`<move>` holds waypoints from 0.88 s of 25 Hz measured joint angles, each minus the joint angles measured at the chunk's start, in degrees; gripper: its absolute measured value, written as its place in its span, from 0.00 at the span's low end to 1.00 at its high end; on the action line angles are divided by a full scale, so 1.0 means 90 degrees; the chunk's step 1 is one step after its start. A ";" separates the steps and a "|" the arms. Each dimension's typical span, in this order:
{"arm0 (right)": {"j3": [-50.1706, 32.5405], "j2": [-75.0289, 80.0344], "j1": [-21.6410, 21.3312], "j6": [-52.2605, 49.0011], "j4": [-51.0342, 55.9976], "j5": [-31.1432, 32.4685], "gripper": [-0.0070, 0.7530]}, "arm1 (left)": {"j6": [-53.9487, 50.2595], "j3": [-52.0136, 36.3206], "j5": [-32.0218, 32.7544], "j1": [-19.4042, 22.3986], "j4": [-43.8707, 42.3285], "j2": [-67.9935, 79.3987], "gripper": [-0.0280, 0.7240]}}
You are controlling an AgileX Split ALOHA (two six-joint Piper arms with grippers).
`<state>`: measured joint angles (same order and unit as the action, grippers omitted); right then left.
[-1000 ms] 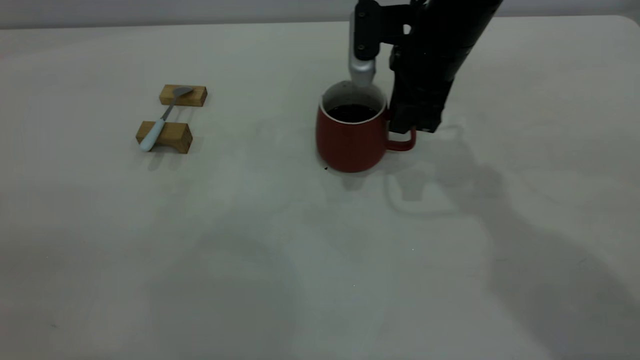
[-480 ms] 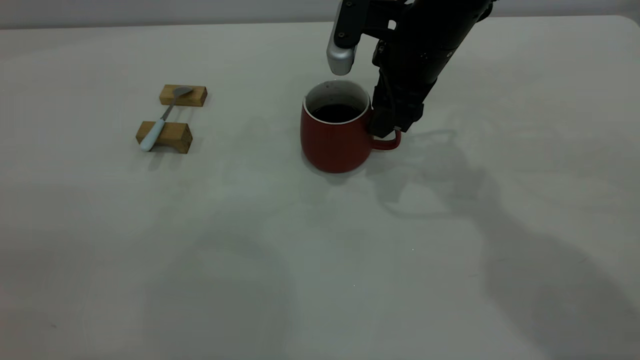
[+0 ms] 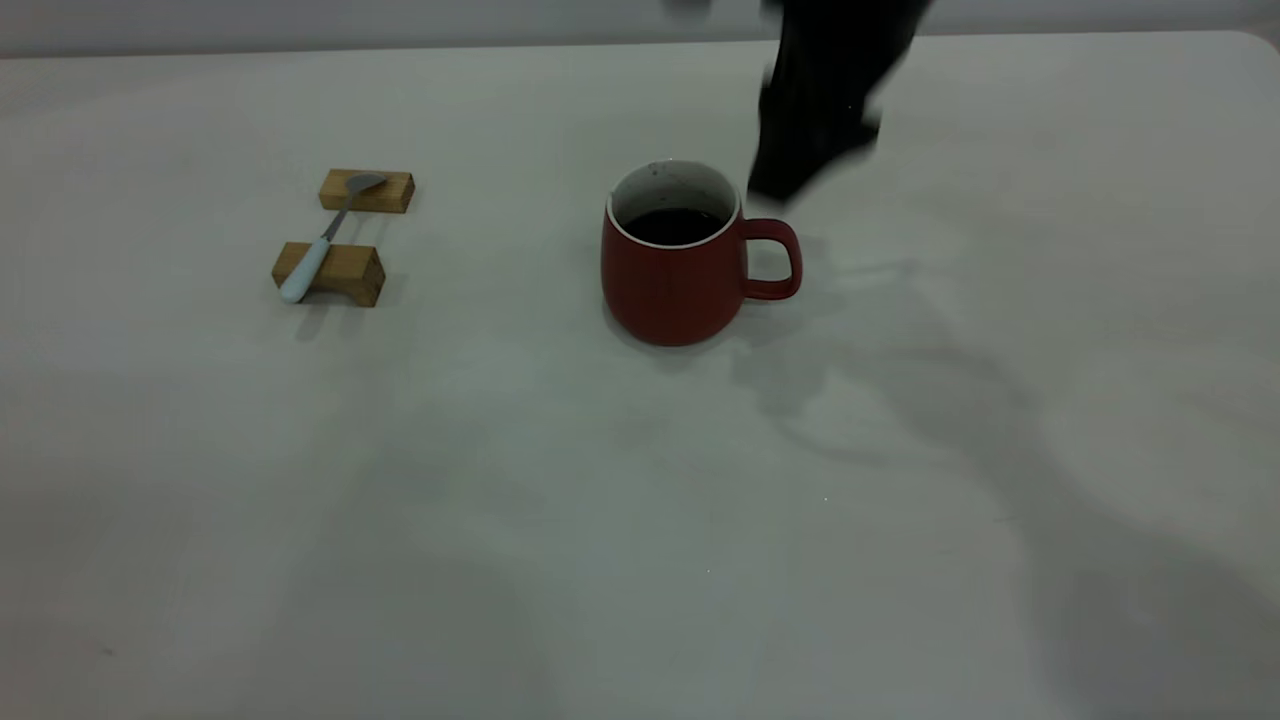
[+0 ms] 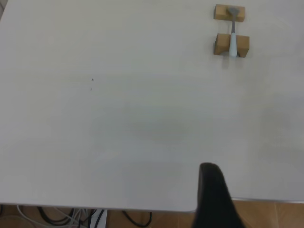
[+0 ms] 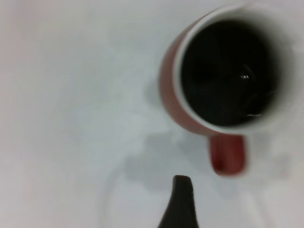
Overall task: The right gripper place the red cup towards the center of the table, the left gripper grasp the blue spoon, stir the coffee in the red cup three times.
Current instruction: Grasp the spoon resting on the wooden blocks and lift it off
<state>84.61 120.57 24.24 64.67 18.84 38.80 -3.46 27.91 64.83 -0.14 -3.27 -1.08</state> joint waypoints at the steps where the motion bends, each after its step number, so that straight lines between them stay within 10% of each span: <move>1: 0.0000 -0.0372 0.0000 -0.0530 -0.0220 0.0157 0.96 | 0.0000 0.0000 0.0000 0.0000 0.0000 0.0000 0.74; 12: 0.0000 -0.3710 0.0034 -0.5194 -0.2019 0.3319 0.93 | 0.0000 0.0000 0.0000 0.0000 0.0000 0.0000 0.74; 22: -0.1294 -0.5371 0.0034 -0.5994 -0.2193 0.3549 0.93 | 0.0000 0.0000 0.0000 0.0000 0.0000 0.0000 0.74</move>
<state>72.97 72.23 24.55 10.72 -0.90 70.75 -3.46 27.91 64.83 -0.14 -3.27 -1.08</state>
